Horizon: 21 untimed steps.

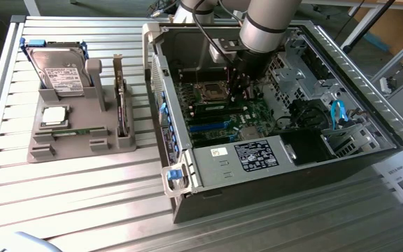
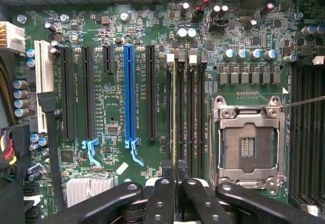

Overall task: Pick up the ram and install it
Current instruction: 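Insert the ram into the slot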

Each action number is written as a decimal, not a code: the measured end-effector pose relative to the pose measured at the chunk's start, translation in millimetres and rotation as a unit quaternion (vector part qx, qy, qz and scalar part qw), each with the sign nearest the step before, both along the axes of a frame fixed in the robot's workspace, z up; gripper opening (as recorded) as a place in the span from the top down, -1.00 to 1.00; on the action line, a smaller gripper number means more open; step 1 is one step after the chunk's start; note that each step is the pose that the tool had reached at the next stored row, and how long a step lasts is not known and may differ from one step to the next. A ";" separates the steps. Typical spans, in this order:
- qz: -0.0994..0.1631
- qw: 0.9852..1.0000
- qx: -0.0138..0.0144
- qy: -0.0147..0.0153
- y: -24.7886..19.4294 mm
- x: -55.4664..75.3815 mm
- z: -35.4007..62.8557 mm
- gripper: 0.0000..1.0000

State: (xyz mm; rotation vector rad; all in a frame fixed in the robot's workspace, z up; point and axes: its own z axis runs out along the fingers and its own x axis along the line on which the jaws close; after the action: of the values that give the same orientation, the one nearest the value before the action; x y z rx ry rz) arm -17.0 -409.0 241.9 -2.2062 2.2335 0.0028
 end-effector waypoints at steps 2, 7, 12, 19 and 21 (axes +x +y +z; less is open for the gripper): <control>0.000 1.000 0.000 0.000 0.0 0.0 0.1 0.76; 0.000 1.000 0.000 0.000 0.0 0.9 0.1 0.76; 0.001 1.000 0.000 0.000 0.0 1.0 0.1 0.76; 0.003 1.000 0.000 0.000 0.0 0.9 0.1 0.76; 0.003 1.000 0.000 0.000 -0.1 0.6 0.1 0.76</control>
State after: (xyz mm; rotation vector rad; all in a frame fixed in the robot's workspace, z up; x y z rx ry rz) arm -16.4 -409.1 242.1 -2.2136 2.2262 0.0030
